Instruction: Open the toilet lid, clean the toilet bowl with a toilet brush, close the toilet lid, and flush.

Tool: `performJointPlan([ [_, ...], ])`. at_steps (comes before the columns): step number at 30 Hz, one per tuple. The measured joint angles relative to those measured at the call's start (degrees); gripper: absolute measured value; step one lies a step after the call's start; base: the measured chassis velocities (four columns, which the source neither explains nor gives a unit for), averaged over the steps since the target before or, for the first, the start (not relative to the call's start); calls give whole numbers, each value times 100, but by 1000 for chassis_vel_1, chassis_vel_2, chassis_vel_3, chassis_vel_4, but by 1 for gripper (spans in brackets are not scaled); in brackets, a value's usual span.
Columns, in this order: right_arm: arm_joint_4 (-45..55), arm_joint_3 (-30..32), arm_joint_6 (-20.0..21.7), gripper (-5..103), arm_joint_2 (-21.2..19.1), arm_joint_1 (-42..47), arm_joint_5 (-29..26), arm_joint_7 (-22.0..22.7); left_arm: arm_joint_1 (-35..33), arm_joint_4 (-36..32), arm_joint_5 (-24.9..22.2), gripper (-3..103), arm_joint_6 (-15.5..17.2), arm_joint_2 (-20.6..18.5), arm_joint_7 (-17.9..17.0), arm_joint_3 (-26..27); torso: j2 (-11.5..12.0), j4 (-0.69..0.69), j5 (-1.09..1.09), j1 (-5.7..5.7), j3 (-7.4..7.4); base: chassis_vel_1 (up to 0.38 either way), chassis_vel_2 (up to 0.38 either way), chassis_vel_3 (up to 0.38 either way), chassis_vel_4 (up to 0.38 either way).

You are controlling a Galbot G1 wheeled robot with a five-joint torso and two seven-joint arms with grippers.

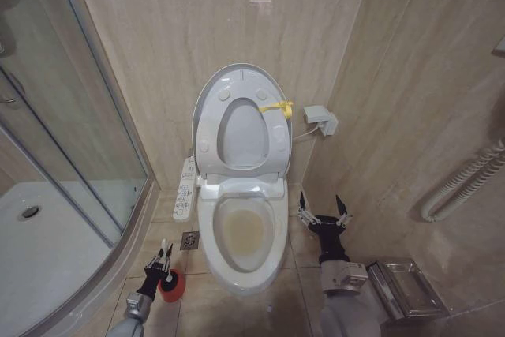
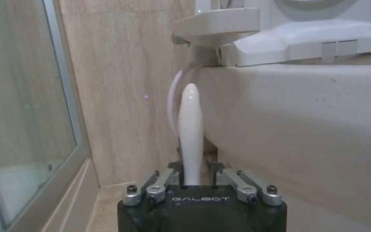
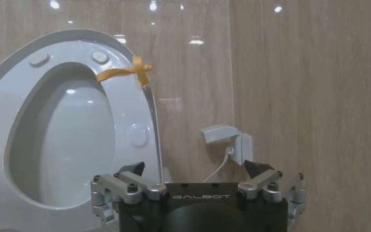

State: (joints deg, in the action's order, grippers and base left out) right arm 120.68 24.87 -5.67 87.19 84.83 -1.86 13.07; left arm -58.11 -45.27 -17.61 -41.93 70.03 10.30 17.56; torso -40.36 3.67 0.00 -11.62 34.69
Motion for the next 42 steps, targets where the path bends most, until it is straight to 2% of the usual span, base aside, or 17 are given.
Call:
performJointPlan([
  [5, 0, 0, 0, 100, 0, 0, 0, 0, -301, -358, 173, 22, 1, -29, -215, 63, 0, -1, 0, 0, 0, 0, 0, 0, 0],
  [6, 0, 0, 0, 100, 0, 0, 0, 0, -376, -475, 200, 49, -3, -33, -270, 82, 0, 0, 0, 0, 0, 0, 0, 0, 0],
  [13, 0, -1, 0, 100, 0, 0, 0, 0, -802, -1115, 367, 49, -31, -91, -447, 263, 0, 0, 0, 0, 0, 0, 0, 0, 0],
  [14, 0, 0, 0, 100, 0, 0, 0, 0, -890, -1249, 404, 77, -37, -102, -463, 309, 0, 0, 0, 0, 0, 0, 0, 0, 0],
  [19, 0, -1, 0, 100, 0, 0, 0, 0, -1485, -2212, 664, 77, -70, -142, -648, 606, 0, -1, 0, 0, 0, 0, 0, 0, 0],
  [20, 0, -1, 0, 100, 0, 0, 0, 0, -1601, -2389, 741, 99, -91, -142, -698, 678, 0, 0, 1, 0, 0, 0, 0, 0, 0],
  [26, 0, 0, 0, 100, 0, 0, 0, 0, -2048, -3125, 815, 99, -68, -141, -939, 961, 0, -1, -1, 0, 0, 0, 0, 0, 0],
  [28, 0, -1, 0, 100, 0, 0, 0, 0, -2378, -3943, 707, 99, 213, -156, -1106, 1171, 0, 0, 0, 0, 0, 0, 0, 0, 0],
  [31, 0, 0, 0, 100, 0, 0, 0, 0, -2543, -4379, 625, 100, 415, -179, -1216, 1272, 0, 0, 0, 0, 0, 0, 0, 0, 0],
  [33, 0, -1, 0, 100, 0, 0, 0, 0, -2841, -5270, 436, 100, 905, -246, -1403, 1407, 0, -1, 0, 0, 0, 0, 0, 0, 0],
  [34, 0, -1, 0, 100, 0, 0, 0, 0, -2841, -5270, 436, 100, 905, -246, -1403, 1407, 0, -1, 0, 0, 0, 0, 0, 0, 0],
  [35, 0, -1, 0, 100, 1, 0, 0, 0, -2947, -5575, 354, 100, 1081, -269, -1451, 1456, 0, 1, 0, 0, 0, 0, 0, 0, 0],
  [38, 0, 0, 0, 100, 0, 0, 0, 0, -3526, -6950, 139, 99, 1829, -266, -1575, 1715, -1, -3, 3, 0, 0, 0, 0, 0, 0],
  [39, 0, 0, 0, 100, 0, 0, 0, 0, -3526, -6950, 139, 99, 1829, -266, -1575, 1715, -1, -3, 3, 0, 0, 0, 0, 0, 0],
  [40, 0, -1, 0, 100, 0, -1, 0, 0, -3619, -7190, 117, 99, 1995, -241, -1607, 1748, 0, -2, 2, 0, 0, 0, 0, 0, 0],
  [41, 0, 0, 0, 100, 0, 0, 0, 0, -3775, -7618, 27, 99, 2333, -182, -1649, 1786, -1, -2, 0, 0, 0, 0, 0, 0, 0],
  [42, 0, 0, 0, 100, 0, 0, 0, 0, -3775, -7618, 27, 99, 2333, -182, -1649, 1786, -1, -2, 0, 0, 0, 0, 0, 0, 0],
])
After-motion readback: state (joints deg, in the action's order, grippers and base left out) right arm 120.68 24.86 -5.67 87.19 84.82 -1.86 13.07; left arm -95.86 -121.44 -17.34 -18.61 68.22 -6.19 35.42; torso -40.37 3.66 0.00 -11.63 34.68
